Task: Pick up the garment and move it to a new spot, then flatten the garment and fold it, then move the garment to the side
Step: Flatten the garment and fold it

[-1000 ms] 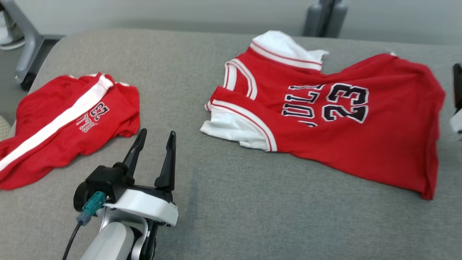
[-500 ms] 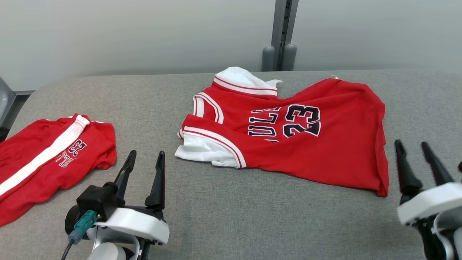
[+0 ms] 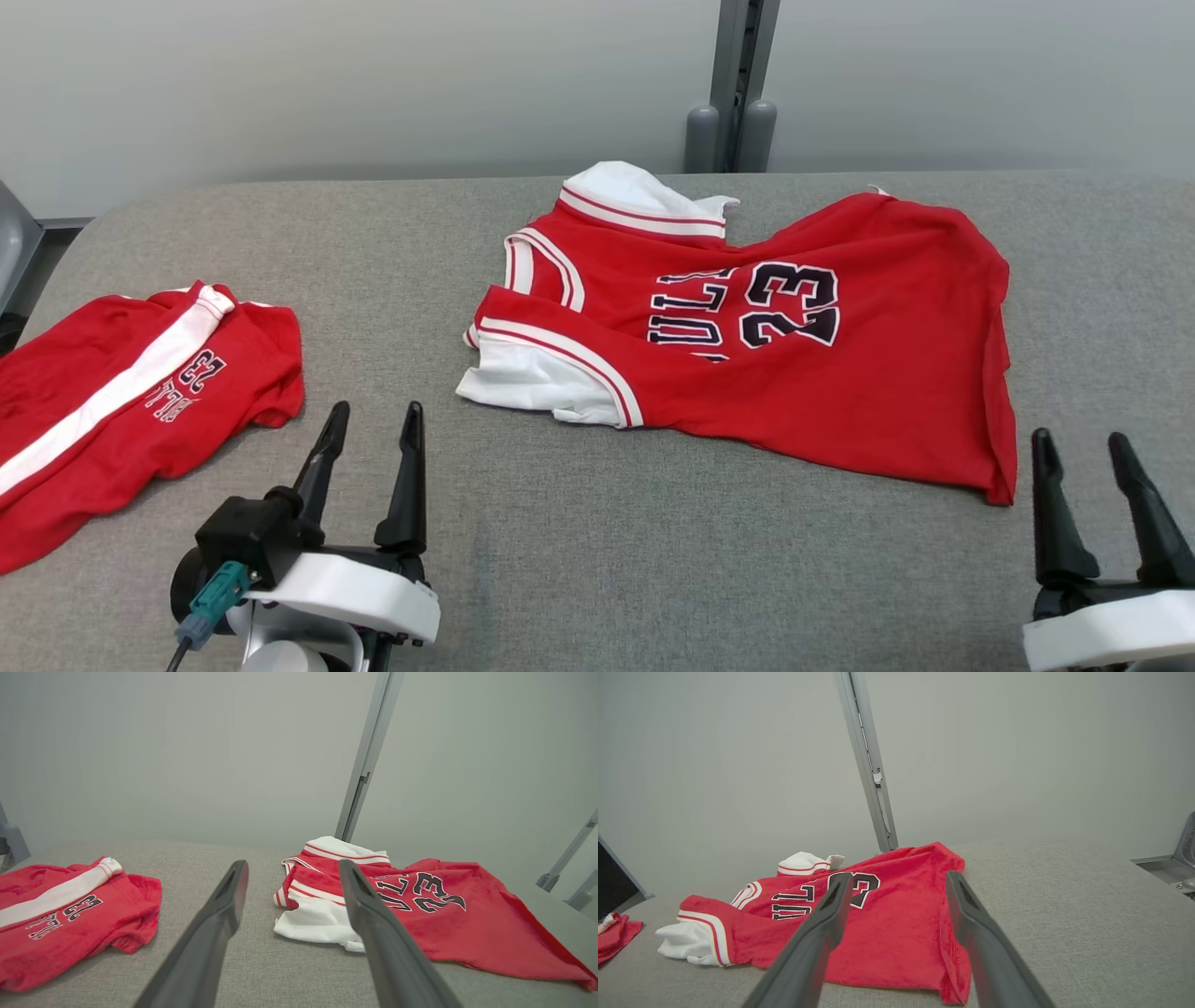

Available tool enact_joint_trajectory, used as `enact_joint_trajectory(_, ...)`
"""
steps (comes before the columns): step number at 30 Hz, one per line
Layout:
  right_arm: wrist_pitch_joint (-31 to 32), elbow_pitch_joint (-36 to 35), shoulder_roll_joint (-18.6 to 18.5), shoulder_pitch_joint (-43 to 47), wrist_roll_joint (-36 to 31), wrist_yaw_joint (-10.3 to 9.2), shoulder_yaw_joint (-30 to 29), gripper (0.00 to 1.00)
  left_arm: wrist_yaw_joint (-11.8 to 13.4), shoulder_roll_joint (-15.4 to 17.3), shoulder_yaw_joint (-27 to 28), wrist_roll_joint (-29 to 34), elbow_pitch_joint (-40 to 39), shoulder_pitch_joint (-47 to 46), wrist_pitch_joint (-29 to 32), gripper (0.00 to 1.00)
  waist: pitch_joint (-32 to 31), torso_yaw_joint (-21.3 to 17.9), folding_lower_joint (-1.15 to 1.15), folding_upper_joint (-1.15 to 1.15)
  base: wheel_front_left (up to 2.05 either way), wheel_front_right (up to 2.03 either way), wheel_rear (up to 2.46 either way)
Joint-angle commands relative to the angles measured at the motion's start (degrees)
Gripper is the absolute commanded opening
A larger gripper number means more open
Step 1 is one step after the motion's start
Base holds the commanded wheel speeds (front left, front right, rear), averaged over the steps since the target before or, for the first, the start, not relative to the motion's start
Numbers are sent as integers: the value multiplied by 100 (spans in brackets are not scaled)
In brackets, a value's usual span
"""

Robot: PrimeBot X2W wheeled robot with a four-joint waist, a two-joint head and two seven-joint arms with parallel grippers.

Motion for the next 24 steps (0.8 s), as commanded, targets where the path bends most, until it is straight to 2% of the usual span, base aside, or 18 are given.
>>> enact_joint_trajectory(1, 18, -40, -17, 8, -66, 12, 28, 100, -18, 18, -18, 3, 24, -45, 18, 100, 37, -24, 0, 0, 0, 0, 0)
enact_joint_trajectory(5, 32, -60, 6, -130, -81, 12, 57, 100, -90, 68, -107, 38, 100, -227, 165, 100, 113, -70, 0, 0, 0, 0, 0)
enact_joint_trajectory(10, 86, -65, -32, -287, -97, 12, 71, 100, -419, 184, -267, -162, 561, -736, 872, 100, 315, -168, 0, 0, 0, 0, 0)
enact_joint_trajectory(11, 86, -65, -32, -287, -97, 12, 71, 100, -419, 184, -267, -162, 561, -736, 872, 100, 315, -168, 0, 0, 0, 0, 0)
enact_joint_trajectory(15, 87, -63, -71, -445, -92, 12, 91, 100, -740, 273, -363, -355, 1159, -1332, 1540, 100, 523, -323, 0, 0, 0, 0, 0)
enact_joint_trajectory(22, -25, 56, 1, -721, -52, 12, 213, 100, -1330, 468, -433, -636, 2528, -2345, 2374, 100, 951, -774, 0, 0, 0, 0, 0)
enact_joint_trajectory(24, -47, 75, 10, -744, -44, 12, 208, 100, -1384, 468, -425, -684, 2663, -2430, 2440, 100, 992, -816, 0, 0, 0, 0, 0)
